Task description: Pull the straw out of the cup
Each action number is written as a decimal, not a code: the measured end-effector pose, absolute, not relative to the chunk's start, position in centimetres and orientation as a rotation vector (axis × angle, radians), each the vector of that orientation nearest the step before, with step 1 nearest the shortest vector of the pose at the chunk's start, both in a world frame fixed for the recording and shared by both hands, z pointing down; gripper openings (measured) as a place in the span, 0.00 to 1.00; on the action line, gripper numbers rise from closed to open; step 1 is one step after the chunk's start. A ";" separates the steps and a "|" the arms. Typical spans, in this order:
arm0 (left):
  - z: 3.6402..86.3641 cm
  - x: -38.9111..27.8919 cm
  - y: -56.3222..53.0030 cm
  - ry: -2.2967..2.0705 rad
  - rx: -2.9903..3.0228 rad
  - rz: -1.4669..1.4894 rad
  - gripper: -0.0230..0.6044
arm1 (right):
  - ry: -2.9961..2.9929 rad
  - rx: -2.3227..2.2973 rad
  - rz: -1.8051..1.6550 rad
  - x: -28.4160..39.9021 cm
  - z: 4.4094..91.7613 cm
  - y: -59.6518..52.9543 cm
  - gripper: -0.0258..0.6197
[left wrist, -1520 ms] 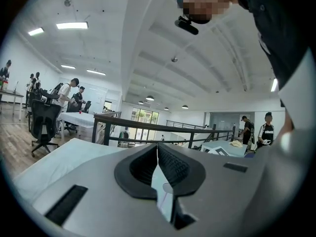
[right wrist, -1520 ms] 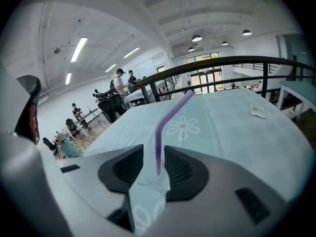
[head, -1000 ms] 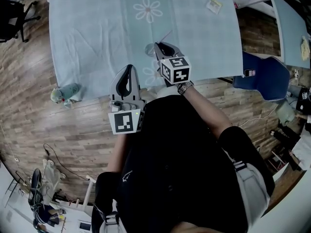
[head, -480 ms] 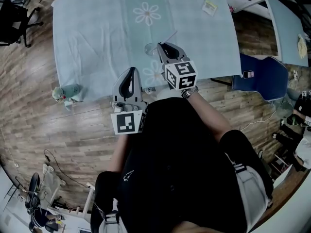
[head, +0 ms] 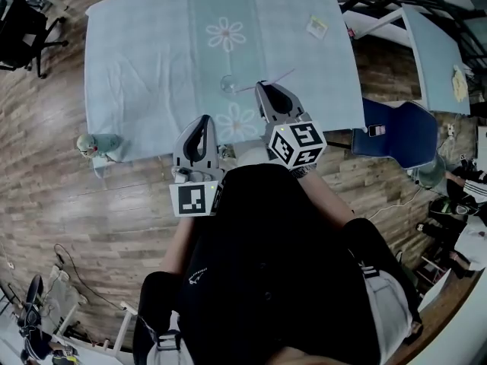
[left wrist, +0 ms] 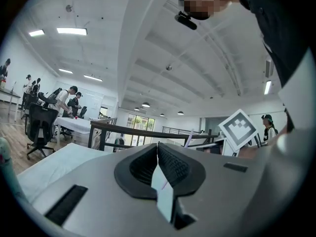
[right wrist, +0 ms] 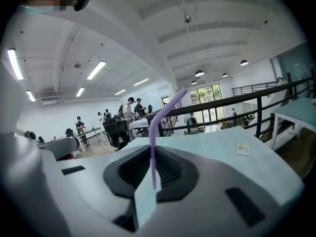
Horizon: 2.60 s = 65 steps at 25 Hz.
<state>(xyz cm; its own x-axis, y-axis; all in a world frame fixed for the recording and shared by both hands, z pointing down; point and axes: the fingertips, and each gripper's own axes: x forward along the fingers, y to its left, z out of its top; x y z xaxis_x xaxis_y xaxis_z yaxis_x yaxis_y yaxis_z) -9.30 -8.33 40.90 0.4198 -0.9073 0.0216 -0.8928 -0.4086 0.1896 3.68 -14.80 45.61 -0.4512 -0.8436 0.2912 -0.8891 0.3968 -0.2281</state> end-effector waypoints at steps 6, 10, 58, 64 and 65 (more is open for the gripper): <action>41.1 -9.6 -7.3 -1.590 2.498 -0.124 0.06 | -2.582 1.586 0.493 4.5 42.3 -12.0 0.10; 40.9 -9.2 -6.6 -1.571 2.524 -0.110 0.06 | -2.602 1.594 0.478 5.4 41.1 -10.2 0.10; 40.8 -7.1 -5.8 -1.560 2.600 -0.080 0.06 | -2.682 1.561 0.445 3.6 39.3 -5.5 0.10; 40.7 -6.9 -6.0 -1.541 2.608 -0.077 0.06 | -2.661 1.548 0.463 3.4 39.8 -5.6 0.10; 40.7 -6.9 -6.0 -1.539 2.606 -0.080 0.06 | -2.658 1.546 0.465 3.4 39.9 -5.7 0.10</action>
<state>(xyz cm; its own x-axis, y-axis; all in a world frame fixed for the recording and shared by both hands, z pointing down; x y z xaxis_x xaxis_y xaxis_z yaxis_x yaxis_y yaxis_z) -6.86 -5.96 40.70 0.4836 -0.8752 0.0124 -0.8692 -0.4785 0.1246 3.41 -5.65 39.85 -0.5056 -0.8446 0.1760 -0.8542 0.4613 -0.2400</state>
